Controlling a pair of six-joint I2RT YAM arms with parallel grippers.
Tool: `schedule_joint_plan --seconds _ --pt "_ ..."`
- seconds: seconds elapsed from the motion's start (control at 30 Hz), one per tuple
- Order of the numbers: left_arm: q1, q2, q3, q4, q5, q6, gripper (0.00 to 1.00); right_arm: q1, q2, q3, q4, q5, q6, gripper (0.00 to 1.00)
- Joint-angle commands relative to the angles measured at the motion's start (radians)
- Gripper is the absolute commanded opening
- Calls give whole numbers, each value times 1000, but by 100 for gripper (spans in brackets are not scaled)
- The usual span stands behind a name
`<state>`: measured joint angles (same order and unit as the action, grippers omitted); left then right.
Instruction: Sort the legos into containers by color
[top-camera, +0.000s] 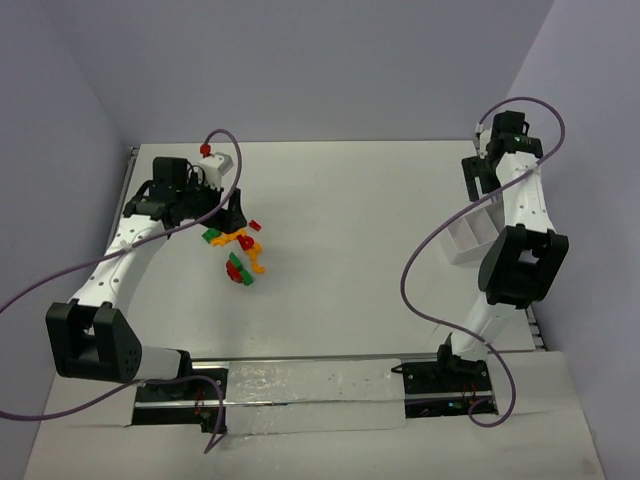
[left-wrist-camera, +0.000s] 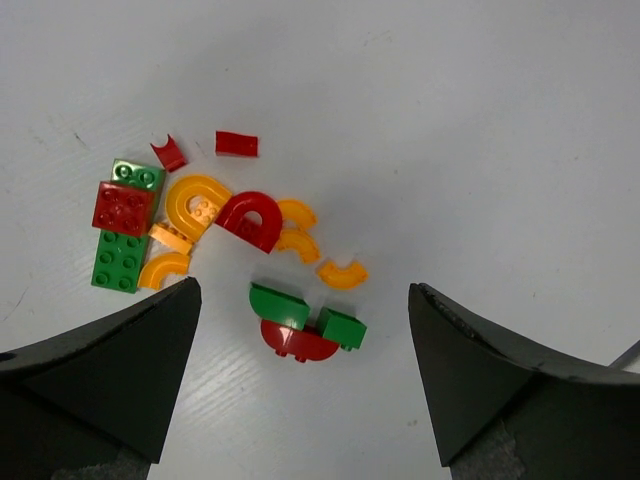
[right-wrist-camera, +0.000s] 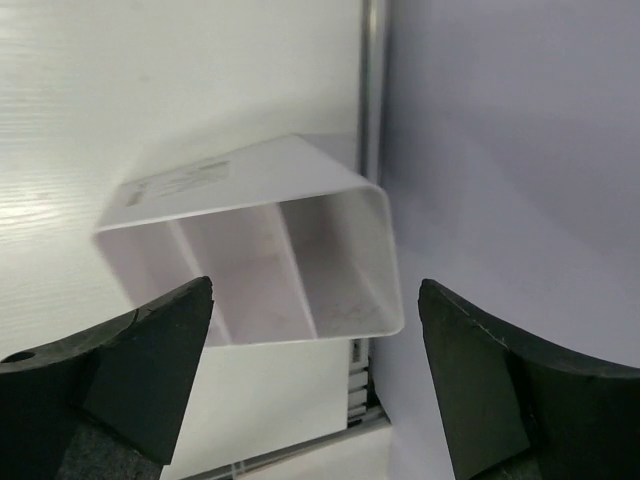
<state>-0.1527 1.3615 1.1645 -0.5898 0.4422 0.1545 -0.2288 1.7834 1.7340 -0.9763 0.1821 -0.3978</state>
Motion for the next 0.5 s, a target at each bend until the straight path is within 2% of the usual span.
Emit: schedule_joint_plan --seconds 0.0,0.07,0.23,0.4,0.47 --pt "5 -55 -43 -82 -3 90 90 94 -145 14 -24 -119 62 97" --pt "2 -71 -83 -108 -14 127 86 151 -185 -38 -10 -157 91 100" --pt "2 -134 -187 -145 -18 306 84 264 -251 -150 36 -276 145 100" --pt "2 -123 -232 -106 -86 276 81 306 -269 -206 61 -380 186 100" --pt "2 -82 -220 -96 -115 215 74 315 -279 -233 74 -391 197 100"
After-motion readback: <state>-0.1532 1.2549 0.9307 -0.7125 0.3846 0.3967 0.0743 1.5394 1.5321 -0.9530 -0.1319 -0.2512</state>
